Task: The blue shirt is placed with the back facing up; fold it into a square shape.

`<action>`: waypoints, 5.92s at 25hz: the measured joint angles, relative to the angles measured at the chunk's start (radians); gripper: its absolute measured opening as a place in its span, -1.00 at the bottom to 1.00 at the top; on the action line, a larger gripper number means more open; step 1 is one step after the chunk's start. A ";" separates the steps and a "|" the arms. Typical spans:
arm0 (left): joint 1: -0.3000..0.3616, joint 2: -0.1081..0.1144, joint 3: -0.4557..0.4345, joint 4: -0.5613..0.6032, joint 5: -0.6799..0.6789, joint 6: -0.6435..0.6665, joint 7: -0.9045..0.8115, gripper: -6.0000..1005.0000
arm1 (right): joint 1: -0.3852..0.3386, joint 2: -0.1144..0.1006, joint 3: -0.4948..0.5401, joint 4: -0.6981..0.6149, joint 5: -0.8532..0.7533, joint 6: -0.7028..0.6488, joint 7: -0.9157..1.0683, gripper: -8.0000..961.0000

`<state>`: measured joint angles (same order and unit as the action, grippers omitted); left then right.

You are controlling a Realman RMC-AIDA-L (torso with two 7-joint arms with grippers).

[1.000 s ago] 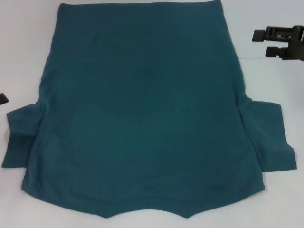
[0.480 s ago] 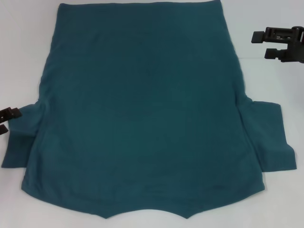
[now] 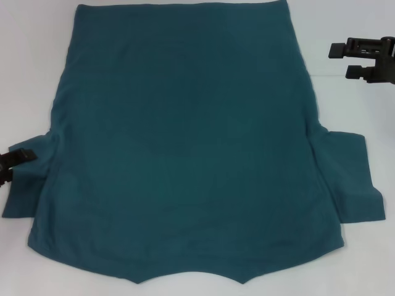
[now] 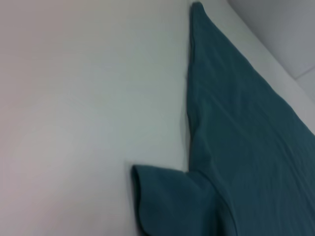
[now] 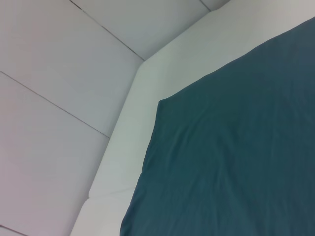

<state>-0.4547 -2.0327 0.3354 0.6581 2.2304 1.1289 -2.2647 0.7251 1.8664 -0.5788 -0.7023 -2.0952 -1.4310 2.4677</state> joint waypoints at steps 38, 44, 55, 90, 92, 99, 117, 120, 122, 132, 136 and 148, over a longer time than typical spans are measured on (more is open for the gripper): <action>-0.054 0.008 0.117 0.145 0.237 -0.024 -0.045 -0.98 | -0.002 -0.001 0.008 0.003 0.000 0.002 0.000 0.92; -0.067 0.020 0.151 0.202 0.290 -0.014 -0.076 -0.98 | -0.003 -0.002 0.008 0.010 0.000 0.001 0.000 0.92; -0.128 0.049 0.154 0.252 0.421 0.002 -0.144 -0.98 | -0.003 -0.003 0.008 0.012 0.000 0.002 0.001 0.93; -0.364 0.046 0.462 0.378 0.567 0.334 -0.591 -0.98 | -0.017 -0.003 -0.002 0.015 -0.008 0.005 -0.001 0.93; -0.370 0.045 0.459 0.380 0.584 0.329 -0.595 -0.98 | -0.017 -0.003 -0.003 0.015 -0.008 0.005 -0.003 0.93; -0.365 0.060 0.454 0.378 0.601 0.314 -0.600 -0.98 | -0.026 -0.003 -0.003 0.018 -0.008 0.007 -0.007 0.93; -0.372 0.110 0.464 0.381 0.627 0.305 -0.593 -0.98 | -0.029 -0.003 -0.003 0.018 -0.008 0.002 -0.006 0.93; -0.387 0.099 0.466 0.377 0.627 0.330 -0.607 -0.98 | -0.030 -0.003 -0.003 0.021 -0.008 0.003 -0.006 0.93; -0.400 0.090 0.470 0.377 0.627 0.348 -0.616 -0.98 | -0.031 -0.003 -0.003 0.026 -0.008 0.006 -0.006 0.92; -0.471 0.065 0.489 0.277 0.627 0.325 -0.644 -0.98 | -0.033 -0.003 -0.004 0.029 -0.008 0.009 -0.011 0.93; -0.484 0.064 0.487 0.238 0.625 0.299 -0.650 -0.98 | -0.035 -0.003 -0.004 0.032 -0.008 0.011 -0.011 0.92; -0.476 0.042 0.478 0.219 0.487 0.296 -0.527 -0.55 | -0.040 -0.004 -0.004 0.040 -0.020 0.015 -0.030 0.92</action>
<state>-0.9302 -1.9911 0.8129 0.8768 2.7178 1.4250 -2.7916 0.6856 1.8626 -0.5830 -0.6624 -2.1148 -1.4165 2.4379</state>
